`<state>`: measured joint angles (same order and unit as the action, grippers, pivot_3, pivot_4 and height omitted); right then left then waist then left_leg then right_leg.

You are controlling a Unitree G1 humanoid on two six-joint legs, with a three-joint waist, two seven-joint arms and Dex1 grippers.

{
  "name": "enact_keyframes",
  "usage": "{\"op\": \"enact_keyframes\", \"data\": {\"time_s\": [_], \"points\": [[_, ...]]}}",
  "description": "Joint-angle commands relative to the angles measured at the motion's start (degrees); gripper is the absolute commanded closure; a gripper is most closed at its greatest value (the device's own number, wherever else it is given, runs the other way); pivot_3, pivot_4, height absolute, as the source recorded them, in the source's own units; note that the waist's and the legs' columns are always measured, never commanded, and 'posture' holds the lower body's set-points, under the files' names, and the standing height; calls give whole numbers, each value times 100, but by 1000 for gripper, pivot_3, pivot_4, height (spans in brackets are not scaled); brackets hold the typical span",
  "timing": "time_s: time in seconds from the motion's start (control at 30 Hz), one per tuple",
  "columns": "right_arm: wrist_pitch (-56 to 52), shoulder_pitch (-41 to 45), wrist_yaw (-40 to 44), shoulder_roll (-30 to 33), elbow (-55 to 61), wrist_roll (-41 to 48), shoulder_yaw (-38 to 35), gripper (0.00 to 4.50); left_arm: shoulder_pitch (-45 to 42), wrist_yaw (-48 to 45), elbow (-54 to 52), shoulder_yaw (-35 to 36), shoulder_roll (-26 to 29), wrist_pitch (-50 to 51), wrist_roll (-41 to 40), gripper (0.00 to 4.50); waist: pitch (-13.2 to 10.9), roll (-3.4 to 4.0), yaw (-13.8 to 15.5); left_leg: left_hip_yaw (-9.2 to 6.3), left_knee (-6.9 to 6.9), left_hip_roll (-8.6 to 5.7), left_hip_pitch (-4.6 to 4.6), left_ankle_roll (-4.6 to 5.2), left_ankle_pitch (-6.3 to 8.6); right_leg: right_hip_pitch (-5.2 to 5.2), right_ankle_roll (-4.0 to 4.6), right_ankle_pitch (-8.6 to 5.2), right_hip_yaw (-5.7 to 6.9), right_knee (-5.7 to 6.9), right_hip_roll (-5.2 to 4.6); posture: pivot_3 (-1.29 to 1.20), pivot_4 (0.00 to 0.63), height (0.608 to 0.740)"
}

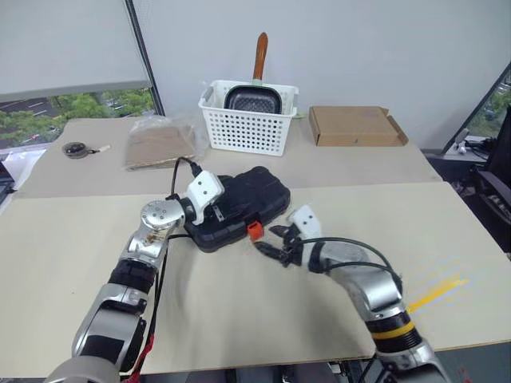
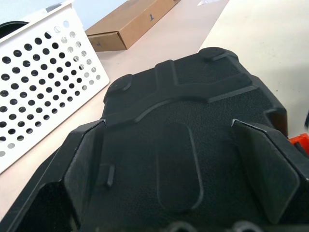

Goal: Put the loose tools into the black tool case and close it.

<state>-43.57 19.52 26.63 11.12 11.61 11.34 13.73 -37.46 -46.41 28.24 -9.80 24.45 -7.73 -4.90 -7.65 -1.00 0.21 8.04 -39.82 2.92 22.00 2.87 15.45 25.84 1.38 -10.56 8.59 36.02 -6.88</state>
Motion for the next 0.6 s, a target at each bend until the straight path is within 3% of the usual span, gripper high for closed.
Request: {"op": "enact_keyframes", "data": {"time_s": [0.03,0.2,0.3,0.47,0.6], "points": [[-492,128,-473,-263,306,-67,18,1037,269,-122,311,-264,1,111,344,0,3,-3,15,-1,0,-2,1,1,-1,-1,0,0,1,0,-2,0,150,700],[-516,221,-866,-423,136,-291,10,1037,267,-103,318,-235,-12,103,360,0,4,-3,13,1,0,-9,6,19,2,-1,0,0,0,-5,-6,0,150,700],[-418,259,-924,-404,155,-325,7,1670,268,-107,325,-229,-11,93,358,0,4,-4,11,1,0,-10,6,20,2,-1,0,0,0,-7,-6,0,150,700],[-383,266,-941,-330,369,-415,70,3321,275,-104,396,-248,-32,40,386,0,4,-4,14,-1,1,-9,6,20,3,-1,0,0,2,-6,-5,0,150,700],[-456,172,-935,-247,673,-424,139,3326,279,-107,422,-264,-62,5,395,0,4,-3,22,-2,1,-11,10,21,4,-2,0,0,1,-11,-9,0,150,700]]}}
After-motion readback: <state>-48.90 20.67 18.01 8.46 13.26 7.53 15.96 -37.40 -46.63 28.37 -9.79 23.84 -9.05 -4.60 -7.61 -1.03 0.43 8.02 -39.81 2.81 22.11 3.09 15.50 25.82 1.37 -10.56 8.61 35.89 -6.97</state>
